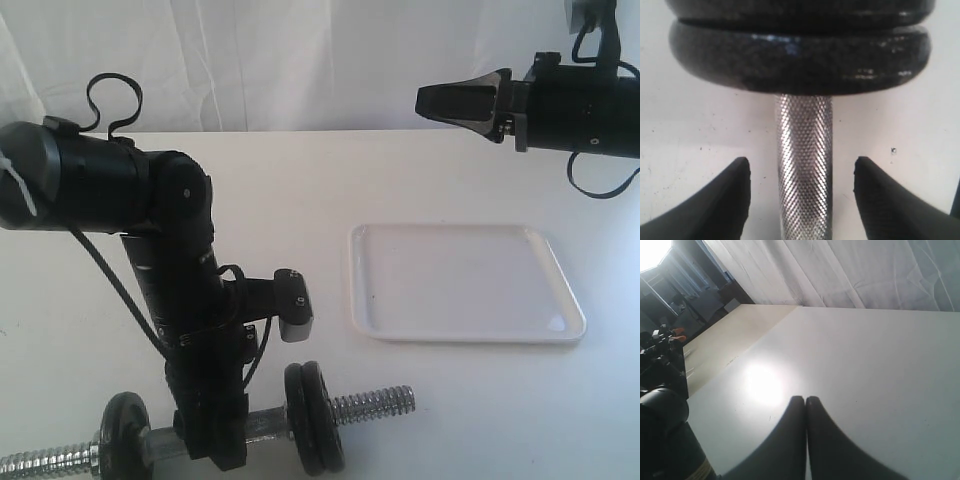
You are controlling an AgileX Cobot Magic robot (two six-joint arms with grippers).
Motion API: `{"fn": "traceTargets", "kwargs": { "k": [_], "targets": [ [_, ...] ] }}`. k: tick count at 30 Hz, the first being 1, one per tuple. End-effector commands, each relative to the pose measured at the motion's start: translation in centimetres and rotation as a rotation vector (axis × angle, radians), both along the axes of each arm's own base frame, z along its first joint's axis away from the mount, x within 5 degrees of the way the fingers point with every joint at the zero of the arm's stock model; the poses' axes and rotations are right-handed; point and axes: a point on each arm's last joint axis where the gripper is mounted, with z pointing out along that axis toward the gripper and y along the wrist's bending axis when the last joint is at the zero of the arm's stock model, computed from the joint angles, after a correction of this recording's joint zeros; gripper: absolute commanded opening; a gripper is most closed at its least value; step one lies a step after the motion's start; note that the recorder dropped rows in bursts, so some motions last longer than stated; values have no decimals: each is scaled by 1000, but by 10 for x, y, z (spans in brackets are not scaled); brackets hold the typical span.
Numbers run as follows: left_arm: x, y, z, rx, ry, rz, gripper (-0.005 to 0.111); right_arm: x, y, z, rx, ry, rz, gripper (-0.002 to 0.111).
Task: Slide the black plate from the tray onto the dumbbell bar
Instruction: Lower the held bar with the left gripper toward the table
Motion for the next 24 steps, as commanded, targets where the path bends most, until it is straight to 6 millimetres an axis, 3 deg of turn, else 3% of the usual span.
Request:
{"fn": "traceTargets", "kwargs": {
  "k": [1, 14, 18, 24],
  "targets": [
    [0, -2, 3, -17, -16, 9, 64, -1, -2, 4, 4, -24, 1, 0],
    [1, -3, -15, 22, 38, 1, 60, -1, -2, 4, 4, -24, 1, 0],
    [1, -3, -15, 26, 46, -6, 43, -1, -2, 4, 4, -24, 1, 0],
    [-2, -3, -14, 28, 79, 0, 4, -1, -2, 4, 4, -24, 1, 0]
  ]
}}
